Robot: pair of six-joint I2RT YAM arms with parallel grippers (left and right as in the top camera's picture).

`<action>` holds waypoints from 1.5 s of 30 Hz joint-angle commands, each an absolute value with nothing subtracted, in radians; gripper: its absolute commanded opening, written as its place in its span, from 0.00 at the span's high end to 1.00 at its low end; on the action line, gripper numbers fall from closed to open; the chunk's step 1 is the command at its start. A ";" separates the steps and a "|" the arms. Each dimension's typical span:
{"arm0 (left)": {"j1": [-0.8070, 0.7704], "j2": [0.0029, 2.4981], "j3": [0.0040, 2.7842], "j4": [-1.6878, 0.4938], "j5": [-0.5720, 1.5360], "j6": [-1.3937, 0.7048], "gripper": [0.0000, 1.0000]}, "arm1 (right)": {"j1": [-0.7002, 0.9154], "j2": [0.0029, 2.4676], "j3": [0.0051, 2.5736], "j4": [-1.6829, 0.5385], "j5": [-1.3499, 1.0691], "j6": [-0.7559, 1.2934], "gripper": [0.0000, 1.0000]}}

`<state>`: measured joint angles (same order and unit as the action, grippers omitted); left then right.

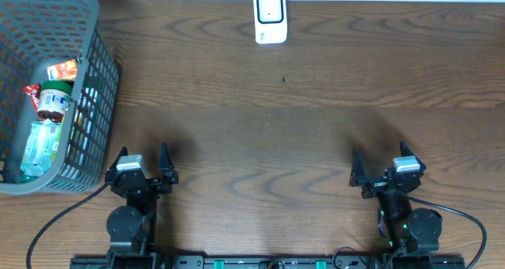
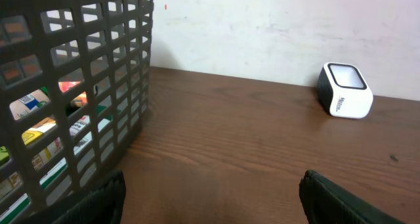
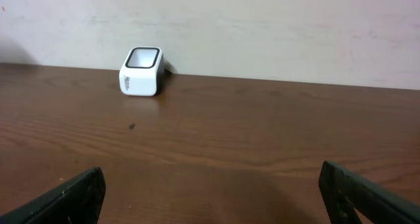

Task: Scan the item barcode

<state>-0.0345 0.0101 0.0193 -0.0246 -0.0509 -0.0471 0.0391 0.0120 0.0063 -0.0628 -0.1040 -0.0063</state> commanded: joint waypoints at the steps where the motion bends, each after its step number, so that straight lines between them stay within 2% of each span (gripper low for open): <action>1: -0.031 0.005 0.004 -0.067 -0.060 -0.034 0.14 | 0.055 0.007 0.006 -0.067 -0.102 0.010 0.01; 7: -0.032 0.005 0.005 -0.067 -0.048 -0.035 0.15 | 0.055 0.007 0.006 -0.067 -0.102 0.010 0.01; 16: -0.032 0.005 0.039 -0.080 0.177 -0.036 0.15 | 0.055 0.007 0.006 -0.067 -0.102 0.010 0.01; 23: -0.032 0.028 0.171 -0.224 0.290 -0.065 0.15 | 0.055 0.007 0.006 -0.067 -0.102 0.010 0.01; 28: -0.032 0.185 0.493 -0.443 0.303 -0.068 0.14 | 0.055 0.007 0.006 -0.067 -0.102 0.010 0.01; 36: -0.032 0.744 1.280 -0.964 0.281 -0.033 0.14 | 0.055 0.007 0.006 -0.067 -0.102 0.010 0.01; 37: -0.032 0.823 1.390 -1.037 0.256 -0.033 0.01 | 0.055 0.007 0.006 -0.067 -0.102 0.010 0.01; 41: -0.031 1.123 1.785 -1.289 0.084 0.011 0.02 | 0.055 0.007 0.006 -0.067 -0.102 0.010 0.01; 45: -0.015 1.375 2.082 -1.468 0.059 0.012 0.02 | 0.055 0.007 0.006 -0.067 -0.102 0.010 0.01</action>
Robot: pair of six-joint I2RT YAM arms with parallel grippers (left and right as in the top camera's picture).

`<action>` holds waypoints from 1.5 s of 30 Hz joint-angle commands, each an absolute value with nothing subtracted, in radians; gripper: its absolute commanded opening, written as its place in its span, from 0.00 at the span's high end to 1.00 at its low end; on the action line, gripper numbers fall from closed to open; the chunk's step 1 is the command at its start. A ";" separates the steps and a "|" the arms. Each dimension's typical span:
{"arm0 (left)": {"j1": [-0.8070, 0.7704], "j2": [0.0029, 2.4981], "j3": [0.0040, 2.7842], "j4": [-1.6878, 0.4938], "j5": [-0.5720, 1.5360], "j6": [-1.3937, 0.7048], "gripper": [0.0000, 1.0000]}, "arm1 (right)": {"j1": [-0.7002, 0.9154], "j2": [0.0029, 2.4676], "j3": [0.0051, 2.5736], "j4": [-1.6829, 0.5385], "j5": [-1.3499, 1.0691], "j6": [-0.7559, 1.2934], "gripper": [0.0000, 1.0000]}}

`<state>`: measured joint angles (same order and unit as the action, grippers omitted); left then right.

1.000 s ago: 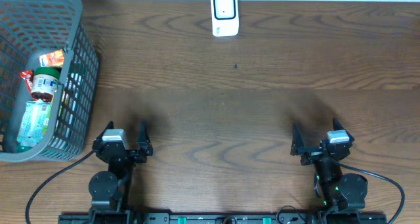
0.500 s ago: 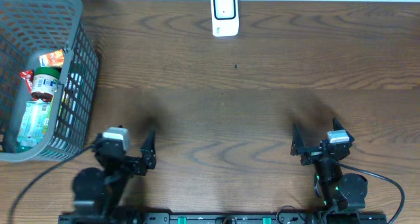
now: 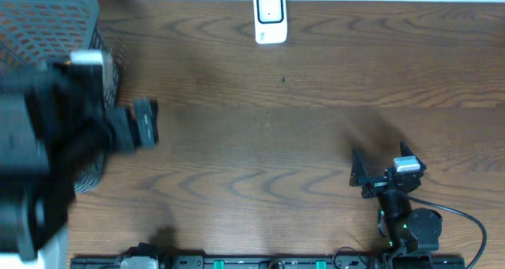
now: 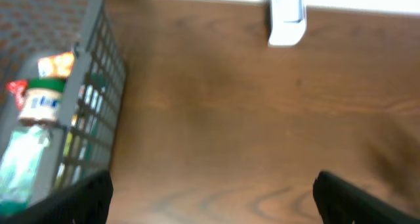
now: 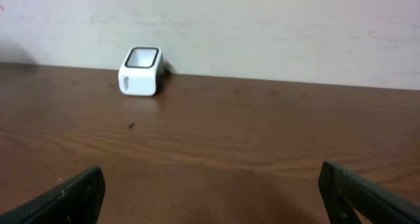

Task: Scan the item barcode
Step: 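Move the left gripper over the basket and lower it inside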

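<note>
The white barcode scanner (image 3: 269, 16) stands at the table's far edge, also seen as the scanner (image 4: 287, 17) and the scanner (image 5: 140, 71). The grey mesh basket (image 4: 98, 119) on the left holds a jar (image 4: 41, 102), an orange packet (image 4: 56, 63) and a green packet (image 4: 18, 165). My left gripper (image 4: 210, 191) is open, high above the table just right of the basket, holding nothing. In the overhead view my left arm (image 3: 55, 135) is a dark blur covering most of the basket. My right gripper (image 5: 210, 184) is open and low at the table's near right.
The basket's rim (image 3: 47, 5) shows at the top left of the overhead view. The pale wall runs behind the scanner. Brown wood table (image 3: 268, 127) lies between basket, scanner and right gripper (image 3: 381, 162).
My left arm has risen from its low place at the near left edge. It is now high beside the basket, with its camera looking down on the table. Right arm unchanged.
</note>
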<state>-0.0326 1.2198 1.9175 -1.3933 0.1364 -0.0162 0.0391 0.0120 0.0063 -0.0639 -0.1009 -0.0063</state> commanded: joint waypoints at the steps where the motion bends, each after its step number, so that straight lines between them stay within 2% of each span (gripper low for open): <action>1: -0.005 1.420 2.131 -1.494 0.059 0.019 0.02 | 0.055 0.007 0.006 -0.067 -0.102 0.010 0.01; 7: 0.126 1.584 2.236 -1.528 0.059 0.102 0.02 | 0.055 0.007 0.006 -0.067 -0.102 0.010 0.01; 15: 0.432 1.603 2.235 -1.451 0.063 0.101 0.02 | 0.055 0.007 0.006 -0.067 -0.102 0.010 0.01; 22: 0.585 1.650 2.223 -1.386 0.070 0.101 0.02 | 0.055 0.007 0.006 -0.067 -0.102 0.010 0.01; 28: 0.635 1.741 2.154 -1.401 0.070 0.109 0.02 | 0.055 0.007 0.006 -0.067 -0.102 0.010 0.01; 37: 0.638 1.835 1.981 -1.343 0.071 0.197 0.02 | 0.055 0.007 0.006 -0.067 -0.102 0.010 0.01; 45: 0.638 1.887 1.932 -1.315 0.120 0.255 0.02 | 0.055 0.007 0.006 -0.067 -0.102 0.010 0.01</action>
<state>0.6342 1.8595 1.9469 -1.3186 0.1001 0.2173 0.0391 0.0120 0.0067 -0.0631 -0.1009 -0.0059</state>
